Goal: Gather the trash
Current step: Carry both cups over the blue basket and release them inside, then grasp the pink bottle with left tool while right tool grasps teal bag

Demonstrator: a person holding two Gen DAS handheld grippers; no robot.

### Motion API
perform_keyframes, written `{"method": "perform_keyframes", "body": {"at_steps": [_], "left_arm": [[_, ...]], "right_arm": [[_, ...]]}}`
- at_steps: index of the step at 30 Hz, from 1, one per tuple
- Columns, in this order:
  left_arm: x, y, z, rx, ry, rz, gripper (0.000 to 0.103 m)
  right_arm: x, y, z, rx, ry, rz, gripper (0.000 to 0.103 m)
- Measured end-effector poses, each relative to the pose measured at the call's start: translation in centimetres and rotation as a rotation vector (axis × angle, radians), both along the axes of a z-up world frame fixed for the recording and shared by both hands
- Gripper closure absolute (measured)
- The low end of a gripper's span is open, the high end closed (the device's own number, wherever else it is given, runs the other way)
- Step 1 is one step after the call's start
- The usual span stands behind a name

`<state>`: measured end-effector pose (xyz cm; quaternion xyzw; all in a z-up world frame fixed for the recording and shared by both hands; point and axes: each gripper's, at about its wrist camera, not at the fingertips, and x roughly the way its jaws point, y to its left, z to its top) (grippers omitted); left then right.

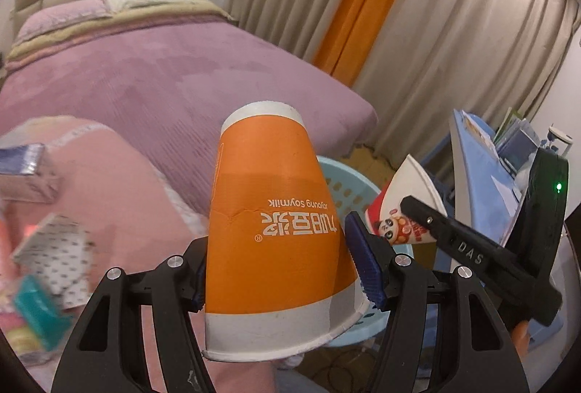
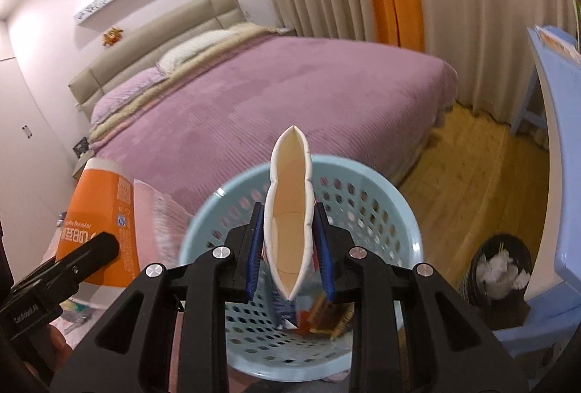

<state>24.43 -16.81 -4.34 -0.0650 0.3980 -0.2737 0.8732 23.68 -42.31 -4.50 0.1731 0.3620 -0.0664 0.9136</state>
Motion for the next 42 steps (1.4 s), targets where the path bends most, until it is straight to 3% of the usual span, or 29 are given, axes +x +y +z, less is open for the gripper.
{"method": "perform_keyframes", "body": {"at_steps": [10, 13, 15, 16, 18, 19, 32, 38, 42], "left_arm": [[0.1, -1.0, -2.9, 0.03, 0.059, -0.006, 0.041], [-0.1, -1.2, -2.8, 0.03, 0.055, 0.0, 0.032], [-0.5, -1.3, -2.4, 0.035, 0.041, 0.0, 0.031], [-0.7, -1.1, -2.2, 0.03, 0.04, -0.006, 0.031], [-1.1, -0.7, -1.9, 0.02, 0.033, -0.011, 0.031], [-1.4, -0.4, -1.6, 0.017, 0.025, -0.011, 0.031], [-4.1, 2.6, 1.5, -0.032, -0.039, 0.007, 0.031], [-5.5, 7.7, 2.7, -0.038, -0.068, 0.1, 0.031], [-6.1, 12.5, 3.3, -0.05, -0.093, 0.243, 0.031]], "right_arm": [[1.0, 0.0, -3.6, 0.014, 0.104, -0.021, 0.077], [1.2, -0.1, -4.0, 0.032, 0.128, -0.016, 0.077], [1.1, -0.3, -4.3, 0.042, 0.134, -0.014, 0.076], [1.0, -0.1, -4.2, 0.041, 0.136, -0.015, 0.074], [0.7, -0.1, -4.1, 0.043, 0.128, -0.03, 0.055], [0.5, -0.1, -3.9, 0.045, 0.114, -0.041, 0.051], [-1.2, 3.7, 0.1, 0.008, 0.021, 0.055, 0.05], [-1.7, 7.1, 2.1, -0.006, -0.028, 0.128, 0.05], [-2.0, 11.0, 3.0, -0.015, -0.067, 0.217, 0.05]]}}
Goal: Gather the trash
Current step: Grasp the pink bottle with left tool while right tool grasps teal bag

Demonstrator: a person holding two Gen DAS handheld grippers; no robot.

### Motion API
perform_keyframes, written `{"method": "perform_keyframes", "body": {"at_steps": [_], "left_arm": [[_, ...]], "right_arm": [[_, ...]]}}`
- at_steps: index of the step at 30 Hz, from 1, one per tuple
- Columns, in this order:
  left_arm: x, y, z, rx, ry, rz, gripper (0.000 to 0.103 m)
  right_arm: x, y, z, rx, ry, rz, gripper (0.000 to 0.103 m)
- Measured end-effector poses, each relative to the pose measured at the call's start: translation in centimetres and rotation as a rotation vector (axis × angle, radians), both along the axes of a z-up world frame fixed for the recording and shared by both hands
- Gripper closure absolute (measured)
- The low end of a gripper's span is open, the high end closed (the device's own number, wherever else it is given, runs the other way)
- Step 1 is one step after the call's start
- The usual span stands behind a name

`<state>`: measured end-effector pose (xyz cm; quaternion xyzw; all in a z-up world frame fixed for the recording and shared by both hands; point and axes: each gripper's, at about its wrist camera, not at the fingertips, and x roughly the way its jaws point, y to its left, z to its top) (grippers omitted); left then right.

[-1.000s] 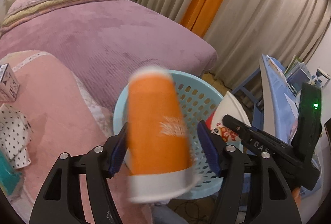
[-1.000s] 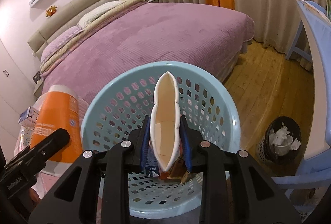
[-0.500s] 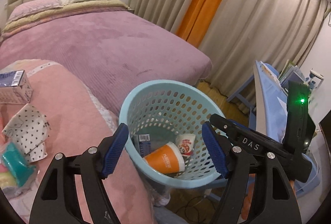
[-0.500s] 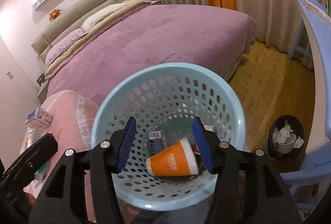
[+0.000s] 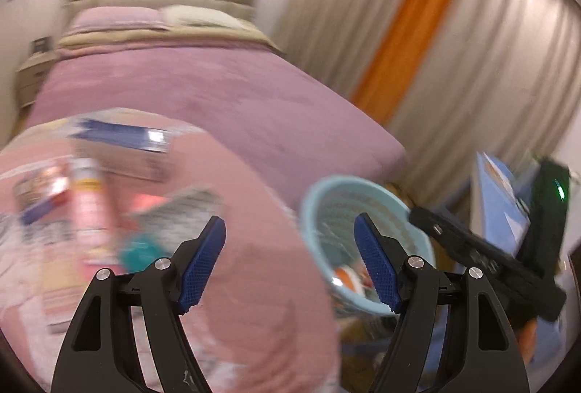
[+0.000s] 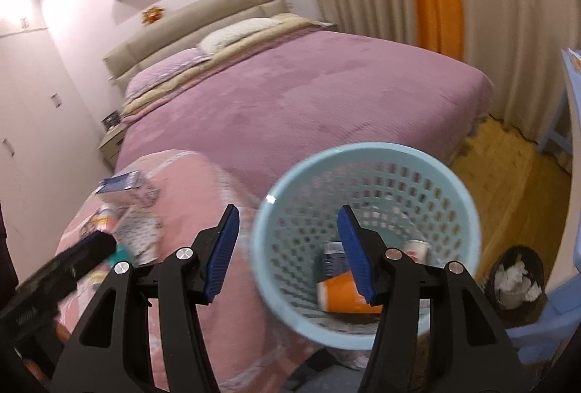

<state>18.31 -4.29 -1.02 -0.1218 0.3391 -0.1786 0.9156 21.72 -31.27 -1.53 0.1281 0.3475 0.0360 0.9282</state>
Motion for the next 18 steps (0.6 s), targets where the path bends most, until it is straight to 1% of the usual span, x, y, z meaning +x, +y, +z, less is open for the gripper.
{"method": "perform_keyframes", "body": {"at_steps": [1, 2, 5, 7, 9, 11, 15, 18], "left_arm": [[0.0, 1.8, 0.1, -0.018, 0.003, 0.048, 0.031], [-0.1, 2.9, 0.1, -0.027, 0.005, 0.075, 0.031], [0.1, 6.4, -0.1, -0.027, 0.027, 0.157, 0.031], [0.5, 8.7, -0.6, -0.03, 0.055, 0.213, 0.031], [1.0, 10.5, -1.3, -0.044, 0.09, 0.237, 0.03], [1.9, 11.9, -2.0, -0.052, 0.119, 0.261, 0.029], [4.4, 13.1, -3.5, -0.027, 0.178, 0.273, 0.028], [5.7, 13.1, -4.7, -0.009, 0.225, 0.268, 0.028]], "right_arm": [[0.0, 0.6, 0.2, 0.006, -0.009, 0.016, 0.05], [-0.2, 1.2, 0.2, 0.011, -0.018, 0.03, 0.05], [-0.8, 4.4, 0.5, 0.01, -0.064, 0.105, 0.05], [-0.8, 6.1, 0.5, -0.001, -0.07, 0.145, 0.05], [-0.6, 8.4, 0.2, -0.024, -0.064, 0.199, 0.05], [-0.5, 10.2, -0.2, -0.041, -0.062, 0.229, 0.05], [-0.1, 13.0, -1.9, -0.019, -0.022, 0.289, 0.05], [0.2, 14.9, -3.3, -0.032, 0.012, 0.33, 0.05]]}}
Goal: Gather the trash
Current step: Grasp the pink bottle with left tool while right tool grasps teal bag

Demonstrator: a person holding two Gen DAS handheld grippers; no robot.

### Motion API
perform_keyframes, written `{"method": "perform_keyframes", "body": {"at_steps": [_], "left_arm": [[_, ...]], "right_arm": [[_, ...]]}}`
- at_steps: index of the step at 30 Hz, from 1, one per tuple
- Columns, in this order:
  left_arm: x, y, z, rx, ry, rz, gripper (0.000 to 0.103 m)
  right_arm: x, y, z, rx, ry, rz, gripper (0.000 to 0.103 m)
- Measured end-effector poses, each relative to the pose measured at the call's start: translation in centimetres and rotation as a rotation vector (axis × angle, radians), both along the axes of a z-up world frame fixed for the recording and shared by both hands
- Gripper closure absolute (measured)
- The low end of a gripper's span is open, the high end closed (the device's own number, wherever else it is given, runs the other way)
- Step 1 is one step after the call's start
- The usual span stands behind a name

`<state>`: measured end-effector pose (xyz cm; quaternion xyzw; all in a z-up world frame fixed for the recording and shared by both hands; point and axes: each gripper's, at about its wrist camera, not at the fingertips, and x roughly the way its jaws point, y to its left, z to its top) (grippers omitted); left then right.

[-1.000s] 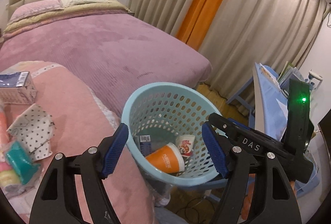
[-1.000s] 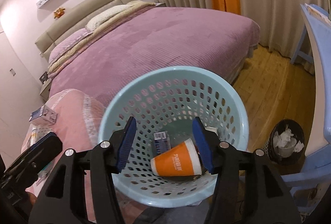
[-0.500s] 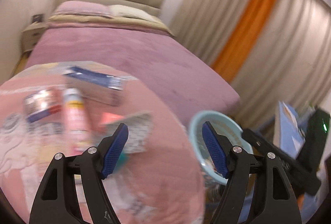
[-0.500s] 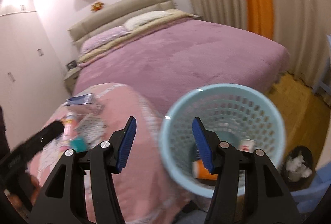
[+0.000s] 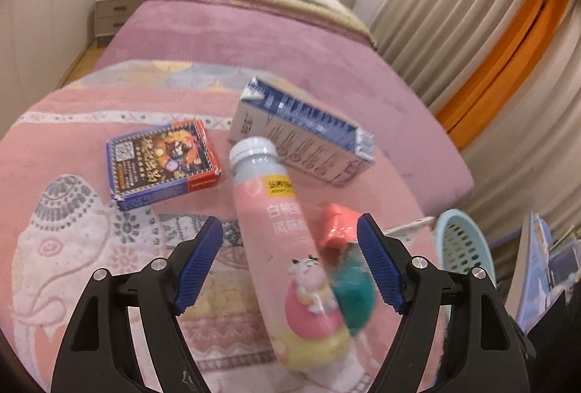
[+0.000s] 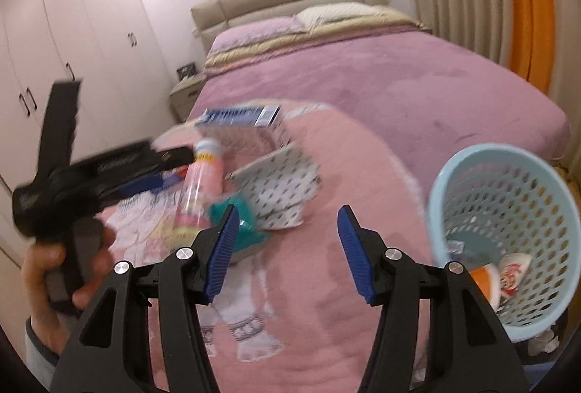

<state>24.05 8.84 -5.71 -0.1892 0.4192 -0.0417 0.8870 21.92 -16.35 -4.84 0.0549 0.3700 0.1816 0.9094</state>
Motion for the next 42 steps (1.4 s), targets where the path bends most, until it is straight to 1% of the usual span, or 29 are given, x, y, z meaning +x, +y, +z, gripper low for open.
{"method": "perform_keyframes", "body": {"at_steps": [6, 9, 10, 11, 13, 17, 23, 30, 39, 42], "left_arm": [[0.9, -0.7, -1.5, 0.009, 0.049, -0.014, 0.031], [1.4, -0.8, -2.1, 0.009, 0.076, -0.012, 0.043], [1.5, -0.7, -2.3, 0.004, 0.085, -0.007, 0.05], [1.4, -0.5, -2.6, 0.001, 0.086, -0.003, 0.051], [1.4, -0.2, -2.7, -0.012, 0.075, -0.014, 0.052], [0.5, 0.7, -2.7, -0.019, 0.081, -0.019, 0.052], [-0.9, 2.8, -2.9, -0.073, 0.086, -0.018, 0.053], [-2.3, 3.6, -3.1, -0.068, 0.081, -0.021, 0.053], [-4.3, 4.9, -3.1, -0.067, 0.078, -0.012, 0.053], [-5.6, 5.6, -3.2, -0.071, 0.08, -0.005, 0.053]], "right_arm": [[0.1, 2.2, -1.1, -0.052, 0.003, 0.055, 0.05], [0.5, 2.4, -1.4, -0.059, 0.013, 0.07, 0.05], [0.6, 2.5, -1.6, -0.056, 0.016, 0.074, 0.05], [0.8, 2.6, -1.7, -0.054, 0.019, 0.078, 0.051], [1.2, 2.7, -2.0, -0.048, 0.032, 0.089, 0.053], [1.7, 3.3, -2.5, -0.042, 0.059, 0.112, 0.053], [2.1, 5.7, -3.2, -0.089, 0.077, 0.177, 0.053], [3.1, 7.6, -4.5, -0.139, 0.099, 0.201, 0.053], [3.1, 9.0, -4.6, -0.178, 0.081, 0.228, 0.053], [3.3, 9.5, -5.0, -0.179, 0.115, 0.243, 0.051]]}}
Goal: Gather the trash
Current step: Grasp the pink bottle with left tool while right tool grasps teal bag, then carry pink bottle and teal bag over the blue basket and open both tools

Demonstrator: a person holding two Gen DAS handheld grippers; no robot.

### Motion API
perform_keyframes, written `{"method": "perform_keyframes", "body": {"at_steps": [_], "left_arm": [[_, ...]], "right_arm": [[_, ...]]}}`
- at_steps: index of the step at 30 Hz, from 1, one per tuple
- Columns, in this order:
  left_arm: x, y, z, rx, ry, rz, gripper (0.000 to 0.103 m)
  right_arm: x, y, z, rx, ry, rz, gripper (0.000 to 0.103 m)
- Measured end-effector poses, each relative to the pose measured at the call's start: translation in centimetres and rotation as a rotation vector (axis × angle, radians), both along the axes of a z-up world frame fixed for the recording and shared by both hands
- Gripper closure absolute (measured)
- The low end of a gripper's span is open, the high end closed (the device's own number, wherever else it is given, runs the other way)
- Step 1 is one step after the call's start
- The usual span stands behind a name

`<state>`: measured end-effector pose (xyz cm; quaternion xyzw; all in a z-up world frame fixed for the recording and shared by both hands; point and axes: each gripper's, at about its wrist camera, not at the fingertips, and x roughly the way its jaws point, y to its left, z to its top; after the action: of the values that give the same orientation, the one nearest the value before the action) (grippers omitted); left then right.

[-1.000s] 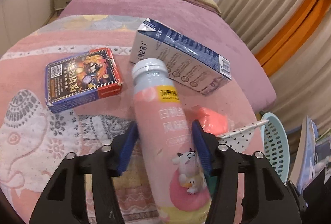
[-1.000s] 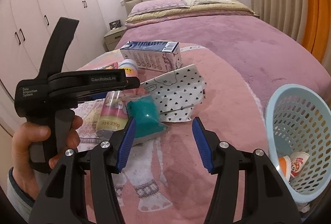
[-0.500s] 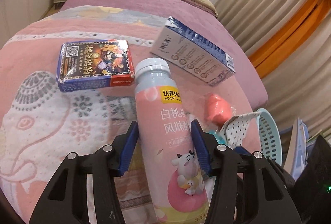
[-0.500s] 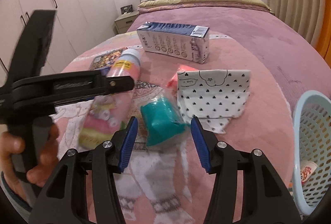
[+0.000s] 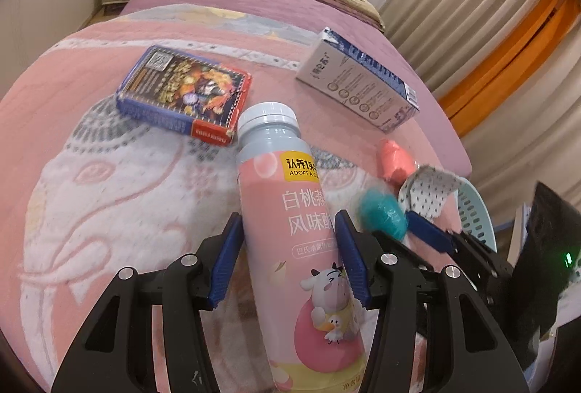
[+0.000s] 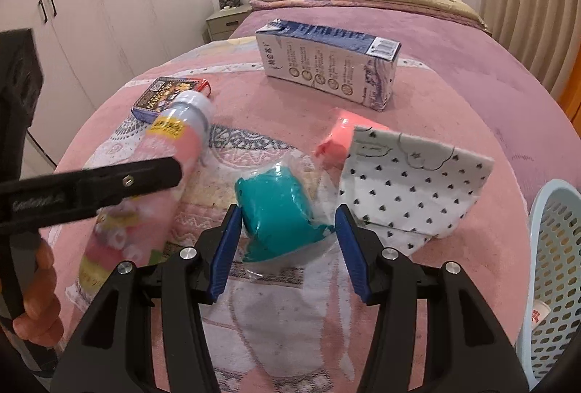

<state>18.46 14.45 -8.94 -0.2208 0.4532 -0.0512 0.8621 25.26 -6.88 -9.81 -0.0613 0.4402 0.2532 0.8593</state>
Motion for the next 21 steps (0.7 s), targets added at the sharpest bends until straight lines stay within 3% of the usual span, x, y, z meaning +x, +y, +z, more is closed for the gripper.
{"method": "perform_keyframes", "body": {"at_steps": [9, 13, 17, 20, 21], "left_arm": [[-3.2, -0.8, -0.3, 0.026, -0.005, 0.001, 0.051], [-4.4, -1.7, -0.3, 0.069, 0.002, 0.005, 0.033], [-5.0, -2.7, -0.8, 0.106, 0.008, 0.004, 0.036], [-4.6, -3.6, -1.0, 0.172, 0.011, 0.011, 0.05], [-4.5, -3.8, -0.9, 0.186, 0.009, 0.015, 0.05]], "right_arm": [[0.0, 1.0, -0.2, -0.027, -0.018, -0.003, 0.053], [-0.3, 0.3, 0.2, 0.006, -0.021, -0.015, 0.059], [-1.0, -1.2, 0.5, 0.045, -0.007, -0.039, 0.061], [-1.6, -2.4, 1.0, 0.061, -0.01, -0.057, 0.062], [-1.9, -2.9, 1.3, 0.071, -0.015, -0.065, 0.062]]}}
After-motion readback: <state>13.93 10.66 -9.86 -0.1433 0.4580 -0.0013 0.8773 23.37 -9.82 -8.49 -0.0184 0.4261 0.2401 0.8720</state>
